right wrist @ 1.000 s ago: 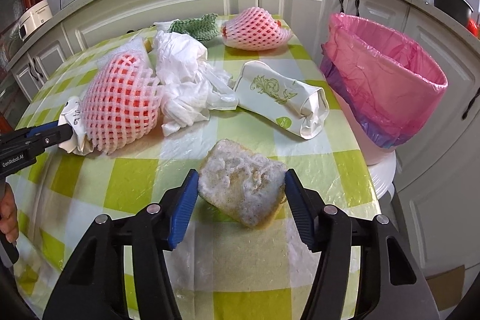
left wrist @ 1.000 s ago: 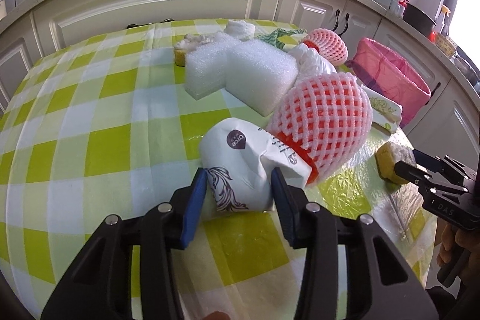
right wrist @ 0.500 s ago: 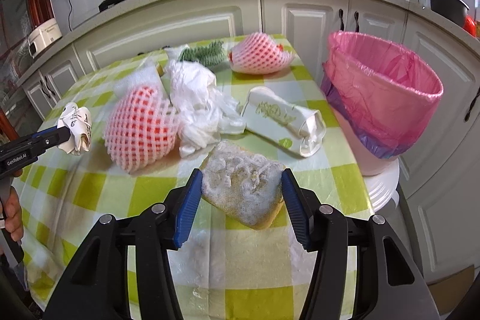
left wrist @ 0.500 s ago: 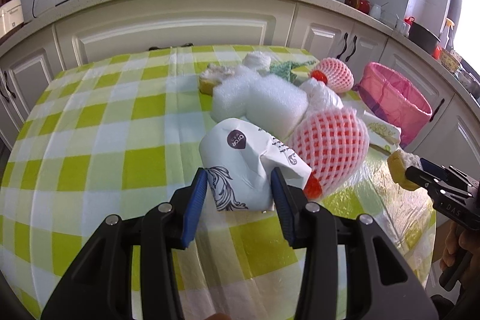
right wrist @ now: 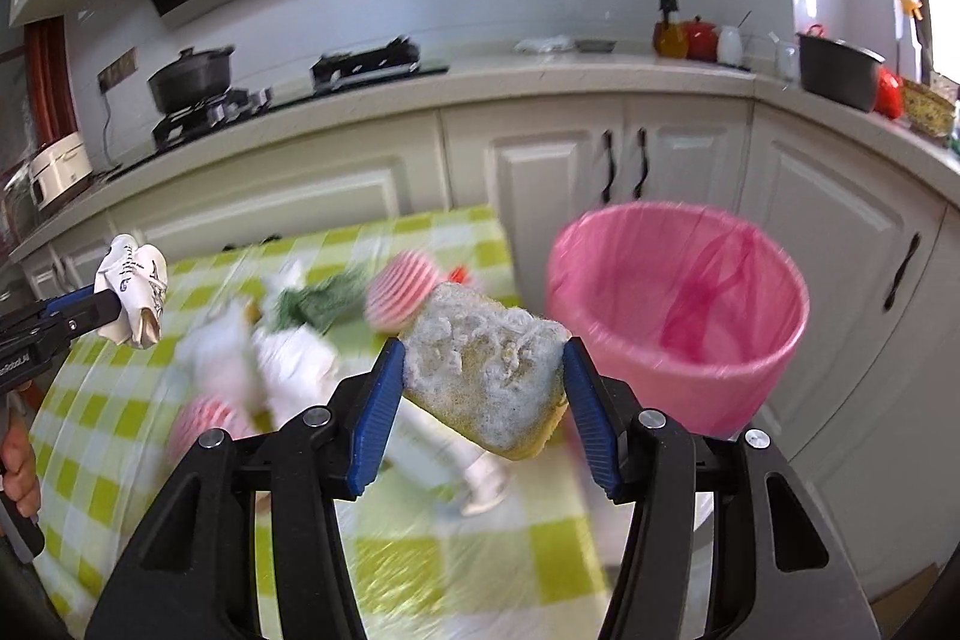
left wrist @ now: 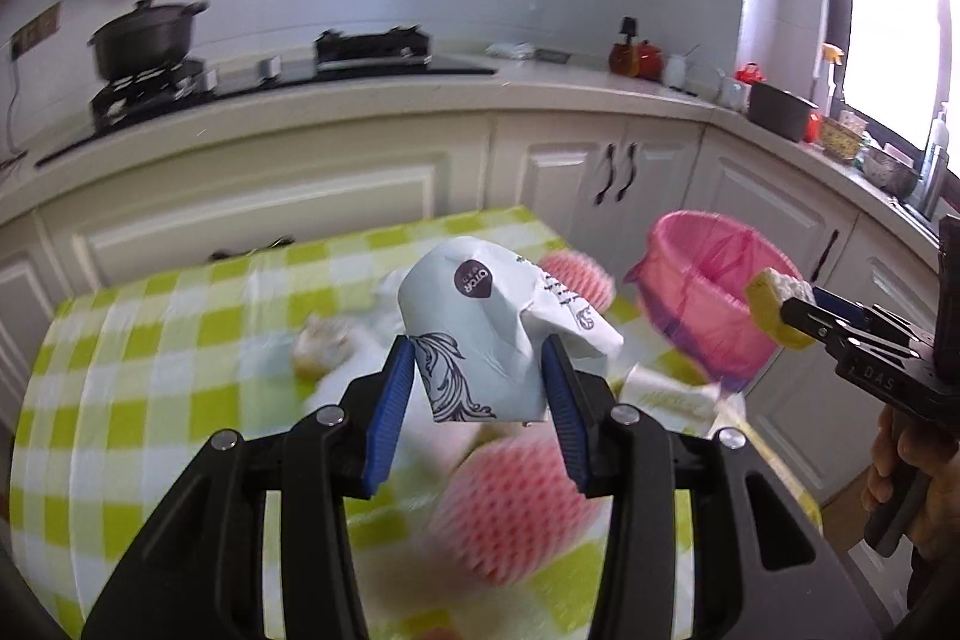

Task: Collect trash
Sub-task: 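Carry both items over the pink bin and open both tools to drop them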

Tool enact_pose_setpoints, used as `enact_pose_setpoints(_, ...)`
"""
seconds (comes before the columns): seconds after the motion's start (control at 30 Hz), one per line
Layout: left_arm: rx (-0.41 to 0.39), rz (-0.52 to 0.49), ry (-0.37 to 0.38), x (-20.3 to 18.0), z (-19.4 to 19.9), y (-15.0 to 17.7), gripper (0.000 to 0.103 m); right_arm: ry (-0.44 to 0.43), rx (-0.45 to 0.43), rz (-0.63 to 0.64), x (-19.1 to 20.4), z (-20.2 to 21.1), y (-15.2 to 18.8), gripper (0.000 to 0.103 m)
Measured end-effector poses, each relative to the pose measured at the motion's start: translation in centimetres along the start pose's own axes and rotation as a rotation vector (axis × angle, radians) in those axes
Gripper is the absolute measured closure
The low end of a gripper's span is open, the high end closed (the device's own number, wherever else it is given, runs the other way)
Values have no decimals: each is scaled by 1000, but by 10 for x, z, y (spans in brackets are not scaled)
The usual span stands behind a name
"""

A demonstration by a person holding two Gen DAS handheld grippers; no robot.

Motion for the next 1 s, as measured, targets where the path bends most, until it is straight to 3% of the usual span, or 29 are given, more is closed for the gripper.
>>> enact_pose_setpoints(0.17, -21, -52, 93, -63, -31, -42, 60, 68, -52, 10, -49, -3, -36, 51)
enact_pose_setpoints(0.4, -3, -87, 212, -154, -86, -79, 60, 78, -74, -69, -119, -22, -55, 51)
enact_pose_setpoints(0.67, 54, -133, 275, -233, -146, -91, 60, 105, -45, -118, -174, -50, -55, 50)
enact_pose_setpoints(0.73, 68, -146, 288, -246, -158, -92, 66, 112, -33, -125, -182, -56, -53, 50)
enact_pose_setpoints(0.83, 88, -131, 267, -251, -173, -93, 66, 117, 1, -139, -192, -68, -44, 50)
enact_pose_setpoints(0.87, 95, -123, 261, -248, -175, -92, 65, 115, 9, -141, -194, -71, -41, 50)
enact_pose_setpoints(0.97, 129, -117, 257, -234, -174, -80, 46, 101, 19, -143, -193, -76, -31, 50)
enact_pose_setpoints(1.0, 146, -112, 258, -228, -173, -73, 33, 98, 20, -142, -191, -76, -29, 50)
Point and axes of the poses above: each gripper's, at about its wrist camera, not at the fingertips, and z roughly against the way its jaws point, x to its left, y to its underside, the point moved 7 cm from there along -z, roughly the way its jaws point, and after that the axes turned 6 degrees about -y, right-handed, at the moved point
